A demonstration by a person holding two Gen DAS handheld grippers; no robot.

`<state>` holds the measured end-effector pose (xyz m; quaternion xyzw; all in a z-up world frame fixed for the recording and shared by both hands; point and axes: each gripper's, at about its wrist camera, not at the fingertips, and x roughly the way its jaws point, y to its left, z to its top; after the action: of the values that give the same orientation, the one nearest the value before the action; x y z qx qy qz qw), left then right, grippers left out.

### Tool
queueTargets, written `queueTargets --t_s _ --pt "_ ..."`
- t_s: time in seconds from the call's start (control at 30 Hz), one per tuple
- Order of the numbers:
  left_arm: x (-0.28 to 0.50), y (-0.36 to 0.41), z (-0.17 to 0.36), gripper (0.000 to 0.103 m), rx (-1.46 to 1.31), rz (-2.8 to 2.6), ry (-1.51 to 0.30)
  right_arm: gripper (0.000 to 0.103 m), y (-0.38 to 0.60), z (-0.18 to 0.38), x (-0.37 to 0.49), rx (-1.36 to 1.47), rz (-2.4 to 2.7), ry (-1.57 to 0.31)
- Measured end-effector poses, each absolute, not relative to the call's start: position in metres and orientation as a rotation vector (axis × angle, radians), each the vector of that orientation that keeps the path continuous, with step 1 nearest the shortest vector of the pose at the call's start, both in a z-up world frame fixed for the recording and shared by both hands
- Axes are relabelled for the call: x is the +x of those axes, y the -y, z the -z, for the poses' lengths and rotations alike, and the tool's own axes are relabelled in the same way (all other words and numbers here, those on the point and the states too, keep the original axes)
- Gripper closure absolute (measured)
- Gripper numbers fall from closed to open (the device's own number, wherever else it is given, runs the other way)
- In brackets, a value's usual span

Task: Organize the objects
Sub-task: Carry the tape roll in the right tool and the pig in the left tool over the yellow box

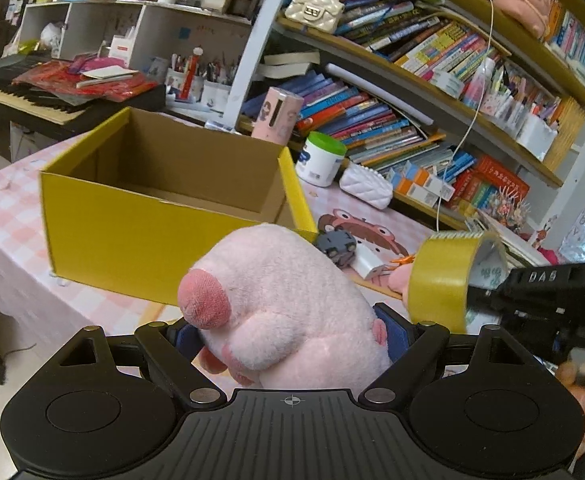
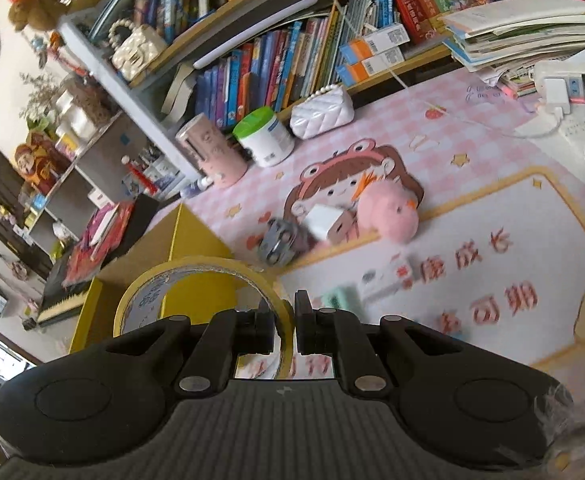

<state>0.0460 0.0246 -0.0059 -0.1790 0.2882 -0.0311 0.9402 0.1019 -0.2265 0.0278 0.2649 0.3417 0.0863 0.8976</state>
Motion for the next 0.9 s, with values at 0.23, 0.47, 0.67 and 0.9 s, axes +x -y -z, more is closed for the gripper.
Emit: queueTargets --t_s 0.23,0.47,0.67,0.9 --pt "0.020 -0.062 0.006 0.016 -0.361 0.078 -0.573 0.094 0.174 -0.010 0.068 0.497 -0.208 -0.788" --pt "-0.007 -0.097 0.013 0.016 -0.362 0.040 -0.594 0.094 0.113 0.010 0.037 0.383 -0.280 -0.861" --pt "-0.028 -0.127 0.014 0.016 -0.387 -0.007 -0.591 0.094 0.079 0.014 0.022 0.341 -0.325 -0.896" --pt "-0.048 -0.153 0.012 0.016 -0.420 -0.048 -0.563 0.094 0.046 0.010 0.011 0.290 -0.368 -0.900"
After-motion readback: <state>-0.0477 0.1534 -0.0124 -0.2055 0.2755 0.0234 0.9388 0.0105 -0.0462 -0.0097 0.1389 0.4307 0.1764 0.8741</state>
